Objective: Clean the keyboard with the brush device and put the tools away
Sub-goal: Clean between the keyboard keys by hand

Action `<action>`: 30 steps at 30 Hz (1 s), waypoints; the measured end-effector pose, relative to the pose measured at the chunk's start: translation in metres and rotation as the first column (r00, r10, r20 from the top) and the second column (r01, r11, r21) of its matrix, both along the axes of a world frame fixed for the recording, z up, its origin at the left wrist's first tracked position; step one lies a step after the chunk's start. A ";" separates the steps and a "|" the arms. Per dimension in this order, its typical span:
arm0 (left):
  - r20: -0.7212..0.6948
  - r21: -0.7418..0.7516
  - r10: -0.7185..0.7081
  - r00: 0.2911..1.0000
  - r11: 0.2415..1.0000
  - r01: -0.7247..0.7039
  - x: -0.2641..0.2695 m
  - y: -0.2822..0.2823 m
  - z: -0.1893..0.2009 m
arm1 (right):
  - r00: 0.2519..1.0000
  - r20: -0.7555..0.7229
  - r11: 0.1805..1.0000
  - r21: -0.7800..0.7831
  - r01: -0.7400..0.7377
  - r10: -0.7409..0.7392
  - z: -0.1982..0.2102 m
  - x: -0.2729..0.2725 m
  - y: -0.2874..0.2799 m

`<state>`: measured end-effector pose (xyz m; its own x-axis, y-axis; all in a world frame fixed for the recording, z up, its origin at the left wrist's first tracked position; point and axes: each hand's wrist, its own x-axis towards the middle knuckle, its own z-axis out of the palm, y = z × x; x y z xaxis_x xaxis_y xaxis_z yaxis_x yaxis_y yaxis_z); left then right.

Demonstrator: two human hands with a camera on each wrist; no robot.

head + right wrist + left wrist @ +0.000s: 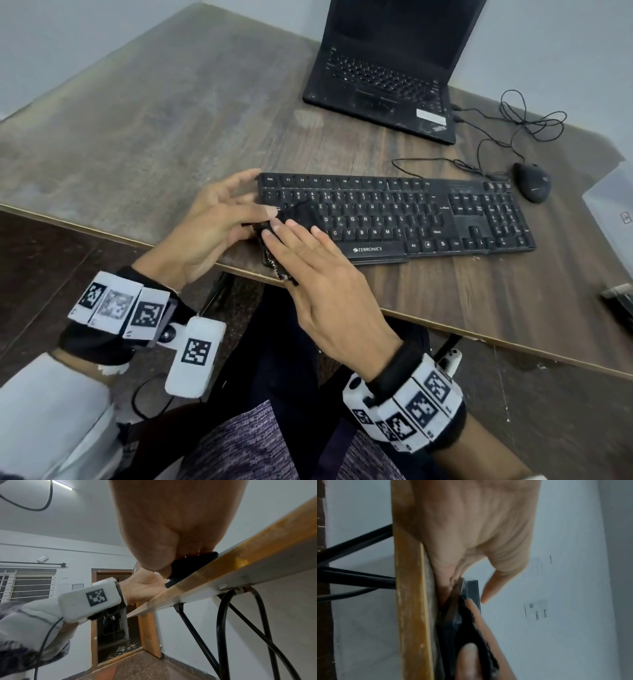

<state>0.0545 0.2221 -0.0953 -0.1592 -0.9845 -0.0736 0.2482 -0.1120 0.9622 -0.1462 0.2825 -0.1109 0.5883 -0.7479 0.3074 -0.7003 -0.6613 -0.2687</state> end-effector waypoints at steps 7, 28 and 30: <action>0.197 -0.077 0.194 0.961 0.980 -0.182 -0.018 -0.005 -0.007 | 0.991 -0.113 0.997 -0.025 0.071 -0.073 0.006 -0.027 0.015; 0.156 -0.082 0.186 0.970 0.981 -0.175 -0.015 -0.008 -0.007 | 0.971 0.021 0.968 0.086 0.235 -0.238 -0.001 -0.016 0.040; 0.154 -0.074 0.176 0.972 0.983 -0.167 -0.014 -0.007 -0.008 | 0.978 0.015 0.974 0.099 0.206 -0.209 -0.001 -0.022 0.040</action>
<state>0.0403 0.2148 -0.1033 0.0214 -0.9995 -0.0242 0.1013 -0.0219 0.9946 -0.1677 0.3220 -0.1115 0.4103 -0.8796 0.2408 -0.8116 -0.4726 -0.3435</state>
